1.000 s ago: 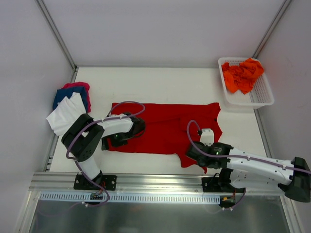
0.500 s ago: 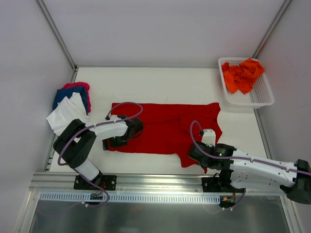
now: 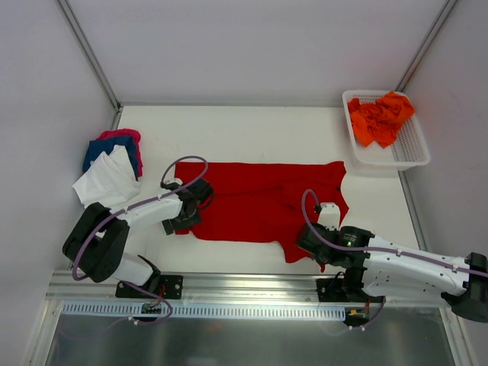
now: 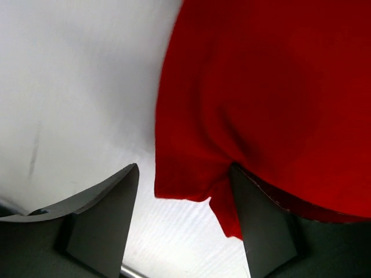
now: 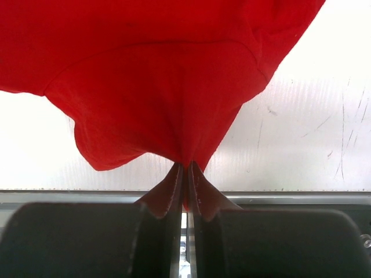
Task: Fold and stack the t-shirts
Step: Fold the tshirt
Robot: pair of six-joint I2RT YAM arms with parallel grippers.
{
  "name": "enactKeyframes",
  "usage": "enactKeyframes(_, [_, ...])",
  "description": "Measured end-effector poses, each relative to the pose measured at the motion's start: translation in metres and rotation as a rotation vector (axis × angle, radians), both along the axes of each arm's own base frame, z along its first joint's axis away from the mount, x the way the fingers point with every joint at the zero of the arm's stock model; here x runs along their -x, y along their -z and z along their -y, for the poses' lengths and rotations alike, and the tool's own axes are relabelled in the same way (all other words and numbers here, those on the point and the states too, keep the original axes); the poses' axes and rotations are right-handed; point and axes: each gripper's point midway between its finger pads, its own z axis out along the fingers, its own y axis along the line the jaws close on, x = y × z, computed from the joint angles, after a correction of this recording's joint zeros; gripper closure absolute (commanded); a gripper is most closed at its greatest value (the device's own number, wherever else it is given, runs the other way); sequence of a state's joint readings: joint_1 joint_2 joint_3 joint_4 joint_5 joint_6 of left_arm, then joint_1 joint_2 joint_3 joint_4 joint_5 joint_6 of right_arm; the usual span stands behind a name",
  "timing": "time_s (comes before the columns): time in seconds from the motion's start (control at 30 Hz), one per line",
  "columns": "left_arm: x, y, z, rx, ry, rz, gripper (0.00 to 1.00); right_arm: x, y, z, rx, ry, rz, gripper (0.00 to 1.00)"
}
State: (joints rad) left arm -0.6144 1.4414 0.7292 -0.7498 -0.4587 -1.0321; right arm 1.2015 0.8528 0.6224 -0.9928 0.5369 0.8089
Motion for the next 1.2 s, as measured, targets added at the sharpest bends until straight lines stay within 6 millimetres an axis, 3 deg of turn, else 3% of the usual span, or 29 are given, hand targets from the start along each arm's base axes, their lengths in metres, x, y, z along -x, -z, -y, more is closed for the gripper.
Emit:
enactKeyframes(0.03, [-0.004,0.001,0.005,0.023,-0.001,0.015,0.39,0.000,0.000,0.000,0.001,0.000,0.000,0.94])
enactKeyframes(0.07, [-0.009,0.002,0.010,0.043,-0.001,0.031,0.52,0.000,0.000,0.000,0.001,0.000,0.000,0.94])
enactKeyframes(0.1, [-0.014,0.003,0.015,0.069,-0.003,0.045,0.57,0.000,0.001,0.001,0.002,0.001,-0.001,0.94])
enactKeyframes(0.2, [-0.027,0.006,0.029,0.120,0.007,0.071,0.66,0.001,0.002,0.001,0.007,0.002,-0.003,0.94])
enactKeyframes(0.27, [-0.033,0.007,0.035,0.137,0.014,0.081,0.76,0.001,0.003,0.001,0.010,0.001,-0.005,0.94])
enactKeyframes(0.3, [-0.036,0.007,0.038,0.148,0.018,0.087,0.86,0.001,0.003,0.001,0.010,0.001,-0.005,0.94])
enactKeyframes(0.4, [-0.042,0.008,0.046,0.176,0.029,0.100,0.99,0.001,0.003,0.002,0.014,0.002,-0.006,0.94])
enactKeyframes(0.7, [-0.042,0.003,0.048,0.184,0.027,0.128,1.00,0.001,0.006,0.003,0.041,0.001,-0.016,0.94])
enactKeyframes(0.9, [-0.020,-0.001,0.042,0.133,0.023,0.067,1.00,0.000,0.008,0.003,0.074,0.000,-0.024,0.94])
enactKeyframes(1.03, [0.001,-0.008,0.026,0.076,0.005,0.007,0.99,-0.006,-0.001,-0.003,0.073,-0.002,0.002,0.94])
enactKeyframes(1.2, [0.010,-0.022,0.009,-0.004,-0.019,-0.018,0.95,-0.023,-0.023,-0.016,0.068,-0.004,0.066,0.95])
